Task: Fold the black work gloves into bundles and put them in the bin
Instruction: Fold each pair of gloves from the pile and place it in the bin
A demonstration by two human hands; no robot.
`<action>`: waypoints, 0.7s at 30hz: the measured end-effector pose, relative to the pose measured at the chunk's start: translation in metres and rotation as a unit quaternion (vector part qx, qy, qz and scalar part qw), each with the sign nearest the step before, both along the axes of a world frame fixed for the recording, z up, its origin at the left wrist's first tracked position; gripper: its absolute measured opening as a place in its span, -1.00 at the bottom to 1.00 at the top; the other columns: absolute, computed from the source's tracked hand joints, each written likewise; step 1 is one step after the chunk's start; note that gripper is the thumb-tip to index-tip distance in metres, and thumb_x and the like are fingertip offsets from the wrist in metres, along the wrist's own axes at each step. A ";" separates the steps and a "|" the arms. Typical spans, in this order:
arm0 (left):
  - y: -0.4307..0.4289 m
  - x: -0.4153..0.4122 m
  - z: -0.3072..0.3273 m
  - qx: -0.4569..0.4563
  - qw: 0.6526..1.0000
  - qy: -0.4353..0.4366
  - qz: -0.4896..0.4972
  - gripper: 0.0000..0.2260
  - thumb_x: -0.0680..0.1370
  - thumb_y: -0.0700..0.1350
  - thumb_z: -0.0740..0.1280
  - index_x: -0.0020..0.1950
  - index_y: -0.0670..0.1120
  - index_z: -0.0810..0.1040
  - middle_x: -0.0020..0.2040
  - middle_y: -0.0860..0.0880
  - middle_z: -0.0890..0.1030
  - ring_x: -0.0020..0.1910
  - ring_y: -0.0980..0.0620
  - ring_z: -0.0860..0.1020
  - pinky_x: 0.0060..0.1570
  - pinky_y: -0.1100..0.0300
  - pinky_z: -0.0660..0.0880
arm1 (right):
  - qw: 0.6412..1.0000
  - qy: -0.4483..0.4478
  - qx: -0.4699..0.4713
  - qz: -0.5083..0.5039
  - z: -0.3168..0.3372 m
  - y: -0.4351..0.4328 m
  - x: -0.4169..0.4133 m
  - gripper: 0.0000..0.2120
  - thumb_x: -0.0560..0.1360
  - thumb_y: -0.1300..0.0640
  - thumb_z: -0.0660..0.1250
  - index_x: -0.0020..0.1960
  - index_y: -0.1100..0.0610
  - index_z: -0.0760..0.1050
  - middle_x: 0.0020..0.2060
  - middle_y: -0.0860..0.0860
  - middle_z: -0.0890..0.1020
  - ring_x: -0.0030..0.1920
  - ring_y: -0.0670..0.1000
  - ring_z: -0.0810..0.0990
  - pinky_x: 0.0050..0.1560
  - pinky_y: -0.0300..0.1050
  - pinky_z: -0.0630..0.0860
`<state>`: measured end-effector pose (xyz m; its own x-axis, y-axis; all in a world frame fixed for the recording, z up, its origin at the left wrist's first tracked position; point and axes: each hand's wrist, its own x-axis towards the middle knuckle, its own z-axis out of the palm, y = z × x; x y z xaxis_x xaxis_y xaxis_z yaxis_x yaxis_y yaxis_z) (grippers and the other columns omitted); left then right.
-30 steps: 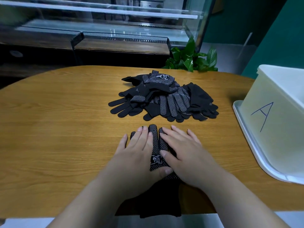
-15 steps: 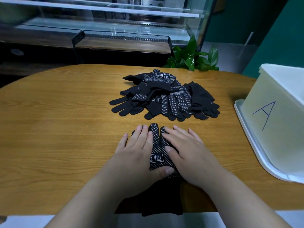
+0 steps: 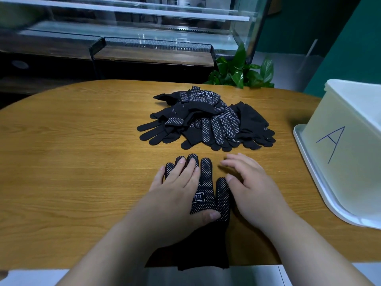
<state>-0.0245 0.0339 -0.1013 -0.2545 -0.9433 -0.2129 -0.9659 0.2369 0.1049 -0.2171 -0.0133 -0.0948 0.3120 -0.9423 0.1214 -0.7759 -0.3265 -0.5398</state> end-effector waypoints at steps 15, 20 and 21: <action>0.010 -0.004 -0.004 0.000 1.000 -0.016 -0.025 0.08 0.33 0.63 -0.13 0.56 -0.04 -0.42 0.53 0.01 -0.49 0.47 0.04 -0.53 0.52 -0.08 -0.34 | 0.985 0.149 0.063 -0.063 0.020 0.008 0.007 -0.72 0.46 -0.30 0.27 -0.08 -0.11 0.41 -0.05 -0.17 0.38 0.09 -0.04 0.32 0.16 -0.04 0.30; 0.010 -0.004 -0.004 0.004 0.999 -0.018 -0.030 0.14 0.29 0.67 -0.09 0.56 -0.06 -0.41 0.54 0.00 -0.47 0.48 0.03 -0.52 0.53 -0.08 -0.34 | 0.990 0.112 0.078 -0.033 0.022 0.012 0.011 -0.78 0.46 -0.13 0.35 -0.22 -0.01 0.43 -0.12 -0.19 0.43 0.03 -0.07 0.36 0.11 -0.06 0.31; 0.010 -0.004 -0.004 0.003 0.999 -0.018 -0.030 0.15 0.29 0.67 -0.08 0.56 -0.06 -0.42 0.54 0.00 -0.47 0.48 0.03 -0.51 0.53 -0.08 -0.34 | 0.992 0.097 0.077 -0.027 0.024 0.014 0.011 -0.80 0.45 -0.10 0.36 -0.22 -0.01 0.43 -0.14 -0.18 0.47 0.00 -0.09 0.38 0.10 -0.08 0.32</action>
